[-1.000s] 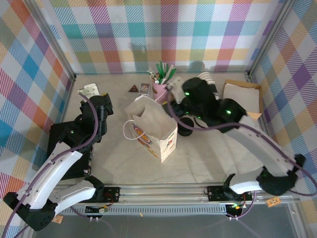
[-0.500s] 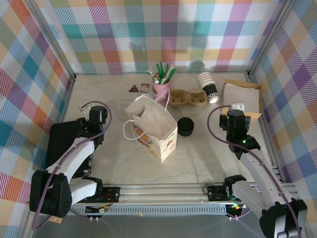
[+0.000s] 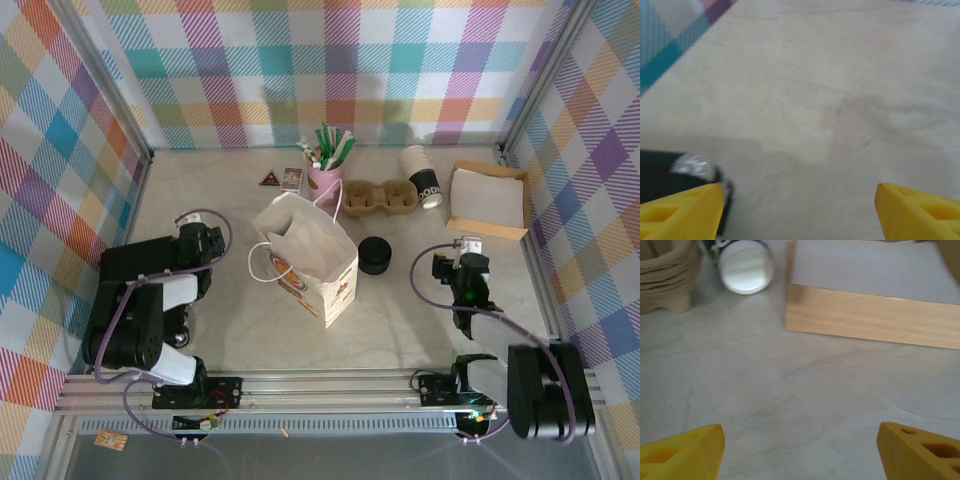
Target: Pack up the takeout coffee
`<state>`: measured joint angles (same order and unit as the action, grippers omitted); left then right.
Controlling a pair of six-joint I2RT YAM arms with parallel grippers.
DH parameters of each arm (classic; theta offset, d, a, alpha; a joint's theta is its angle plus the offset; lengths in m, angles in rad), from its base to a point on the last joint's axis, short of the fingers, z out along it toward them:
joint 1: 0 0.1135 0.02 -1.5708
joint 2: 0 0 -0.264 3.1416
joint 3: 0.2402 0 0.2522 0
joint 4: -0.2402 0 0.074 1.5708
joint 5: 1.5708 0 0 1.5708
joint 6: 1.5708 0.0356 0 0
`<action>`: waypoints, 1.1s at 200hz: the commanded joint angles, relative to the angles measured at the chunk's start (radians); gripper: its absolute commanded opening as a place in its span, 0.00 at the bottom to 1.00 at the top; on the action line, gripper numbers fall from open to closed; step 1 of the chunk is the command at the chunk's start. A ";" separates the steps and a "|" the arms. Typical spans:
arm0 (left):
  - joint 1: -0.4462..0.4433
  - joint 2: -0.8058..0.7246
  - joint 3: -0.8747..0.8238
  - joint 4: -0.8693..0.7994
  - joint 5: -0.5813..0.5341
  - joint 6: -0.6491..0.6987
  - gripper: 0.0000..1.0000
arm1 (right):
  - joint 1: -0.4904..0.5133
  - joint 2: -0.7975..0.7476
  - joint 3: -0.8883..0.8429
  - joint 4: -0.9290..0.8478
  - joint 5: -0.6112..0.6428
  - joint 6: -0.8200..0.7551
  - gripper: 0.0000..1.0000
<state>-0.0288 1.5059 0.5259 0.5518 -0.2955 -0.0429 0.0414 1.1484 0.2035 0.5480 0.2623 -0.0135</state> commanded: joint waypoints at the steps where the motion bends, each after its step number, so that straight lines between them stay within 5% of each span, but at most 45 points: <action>1: 0.006 0.049 0.024 0.041 0.236 0.027 0.80 | -0.018 0.114 0.055 0.287 -0.190 -0.018 0.80; 13: 0.005 0.037 -0.028 0.125 0.260 0.039 0.81 | -0.029 0.148 0.110 0.225 -0.264 -0.006 0.81; 47: -0.002 0.083 -0.189 0.470 0.202 0.028 0.85 | -0.041 0.349 0.063 0.536 -0.351 0.001 0.83; 69: -0.018 0.076 -0.186 0.450 0.146 0.027 0.91 | -0.041 0.381 0.046 0.585 -0.316 0.010 0.86; 79: -0.024 0.068 -0.177 0.422 0.094 0.015 1.00 | -0.041 0.372 0.076 0.517 -0.236 0.049 0.87; 88: -0.033 0.070 -0.171 0.417 0.073 0.018 1.00 | -0.041 0.376 0.122 0.434 -0.110 0.100 0.90; 105: -0.059 0.075 -0.153 0.386 0.014 0.031 1.00 | -0.009 0.391 0.183 0.338 -0.071 0.073 0.96; 220: -0.083 0.080 -0.138 0.366 -0.026 0.043 1.00 | -0.008 0.385 0.177 0.340 -0.074 0.072 0.99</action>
<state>-0.1055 1.5776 0.3717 0.9123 -0.3054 -0.0093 0.0273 1.5307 0.3779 0.8875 0.1764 0.0452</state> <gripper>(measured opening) 0.999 0.990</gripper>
